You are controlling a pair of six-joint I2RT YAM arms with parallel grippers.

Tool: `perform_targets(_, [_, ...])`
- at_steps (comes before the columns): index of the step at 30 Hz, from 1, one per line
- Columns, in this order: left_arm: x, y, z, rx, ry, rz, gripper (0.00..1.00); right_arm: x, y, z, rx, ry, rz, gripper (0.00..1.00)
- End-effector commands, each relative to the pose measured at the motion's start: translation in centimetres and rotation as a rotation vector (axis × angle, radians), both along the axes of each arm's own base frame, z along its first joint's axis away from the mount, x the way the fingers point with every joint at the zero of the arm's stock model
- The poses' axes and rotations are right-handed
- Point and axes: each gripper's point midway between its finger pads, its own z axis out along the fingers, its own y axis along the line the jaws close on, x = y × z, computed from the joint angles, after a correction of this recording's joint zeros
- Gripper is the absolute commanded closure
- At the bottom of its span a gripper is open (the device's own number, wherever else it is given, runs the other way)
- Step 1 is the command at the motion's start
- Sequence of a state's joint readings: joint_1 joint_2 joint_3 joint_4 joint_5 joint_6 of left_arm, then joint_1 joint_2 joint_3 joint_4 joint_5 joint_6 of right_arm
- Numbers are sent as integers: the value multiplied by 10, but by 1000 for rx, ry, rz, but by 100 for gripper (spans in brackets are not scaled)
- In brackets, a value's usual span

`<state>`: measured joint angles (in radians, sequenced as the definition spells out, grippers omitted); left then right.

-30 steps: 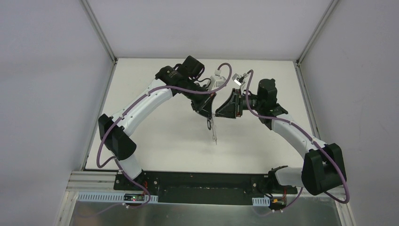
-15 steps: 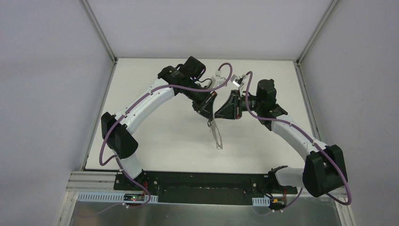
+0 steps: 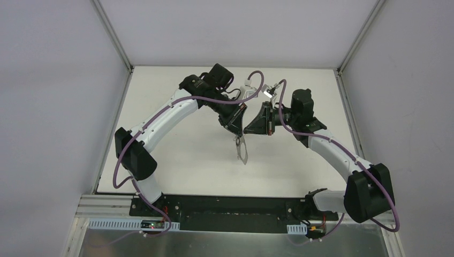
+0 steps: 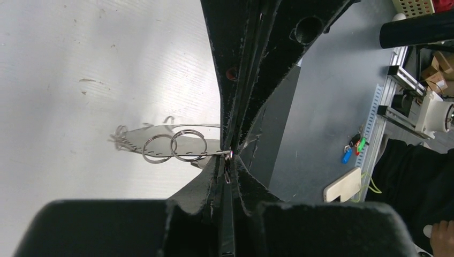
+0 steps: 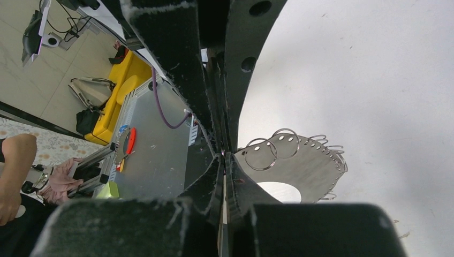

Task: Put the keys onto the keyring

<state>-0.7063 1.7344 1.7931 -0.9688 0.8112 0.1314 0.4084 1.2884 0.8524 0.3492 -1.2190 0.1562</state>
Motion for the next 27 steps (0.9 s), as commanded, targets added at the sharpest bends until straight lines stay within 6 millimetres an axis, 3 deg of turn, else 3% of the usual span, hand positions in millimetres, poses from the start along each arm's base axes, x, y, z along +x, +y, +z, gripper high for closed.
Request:
perform_targets(1, [2, -7, 26, -101, -83, -22, 89, 6, 2, 39, 62, -52, -5, 100])
perform_targets(6, [17, -8, 35, -192, -107, 47, 76, 20, -9, 59, 143, -25, -78, 100])
perform_targets(10, [29, -9, 47, -266, -94, 104, 72, 24, -16, 64, 195, -26, -115, 100])
perform_targets(27, [28, -16, 68, -416, -6, 76, 72, 27, -18, 56, 213, -27, -116, 100])
